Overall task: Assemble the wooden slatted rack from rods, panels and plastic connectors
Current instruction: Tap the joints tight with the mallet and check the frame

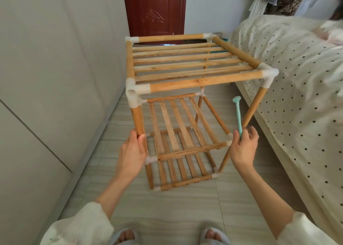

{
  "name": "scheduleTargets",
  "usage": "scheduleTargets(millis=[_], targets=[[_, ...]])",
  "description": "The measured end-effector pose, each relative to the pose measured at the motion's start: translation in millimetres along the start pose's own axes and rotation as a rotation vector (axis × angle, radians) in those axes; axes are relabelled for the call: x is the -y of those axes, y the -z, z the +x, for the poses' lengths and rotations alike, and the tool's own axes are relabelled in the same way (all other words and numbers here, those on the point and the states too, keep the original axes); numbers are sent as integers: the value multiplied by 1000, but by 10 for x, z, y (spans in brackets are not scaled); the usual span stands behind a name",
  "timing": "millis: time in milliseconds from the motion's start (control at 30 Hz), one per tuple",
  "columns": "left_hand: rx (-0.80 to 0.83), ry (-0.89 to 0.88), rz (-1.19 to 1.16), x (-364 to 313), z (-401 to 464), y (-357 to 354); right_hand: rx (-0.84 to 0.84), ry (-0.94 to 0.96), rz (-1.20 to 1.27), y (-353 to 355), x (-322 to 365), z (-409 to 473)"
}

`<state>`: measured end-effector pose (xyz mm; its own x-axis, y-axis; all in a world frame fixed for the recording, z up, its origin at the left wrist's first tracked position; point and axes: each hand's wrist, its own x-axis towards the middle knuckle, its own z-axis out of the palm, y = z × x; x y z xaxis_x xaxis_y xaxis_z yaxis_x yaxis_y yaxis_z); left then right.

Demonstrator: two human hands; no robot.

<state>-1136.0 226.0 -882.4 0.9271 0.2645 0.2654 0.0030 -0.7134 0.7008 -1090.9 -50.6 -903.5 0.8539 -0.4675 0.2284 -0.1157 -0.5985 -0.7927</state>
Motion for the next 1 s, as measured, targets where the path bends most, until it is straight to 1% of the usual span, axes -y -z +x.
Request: scheduleTargets(millis=[100,167,233,333,433,533,667,800,900,967,1000], targets=[[-11,20,-4,1,18,-21,165,1,14,-67,-30,265],[-17,18,-6,15,36,-41,203,-44,37,-98,-14,402],[-30,13,4,39,45,-53,161,-59,18,-109,11,484],[-57,-13,11,87,64,-53,104,-29,18,-149,26,516],[-86,-20,-48,225,88,-38,66,74,18,-194,120,526],[-105,47,-203,392,135,-68,48,247,-30,-194,325,612],[-113,188,-409,465,187,-169,-21,494,-129,-201,606,724],[-93,434,-561,569,318,-156,-23,716,-223,-173,795,646],[-25,622,-524,700,467,-71,27,851,-238,-138,959,495],[85,717,-465,805,492,-45,65,904,-276,-133,1072,406],[150,731,-391,867,476,-46,93,918,-309,-146,1130,370]])
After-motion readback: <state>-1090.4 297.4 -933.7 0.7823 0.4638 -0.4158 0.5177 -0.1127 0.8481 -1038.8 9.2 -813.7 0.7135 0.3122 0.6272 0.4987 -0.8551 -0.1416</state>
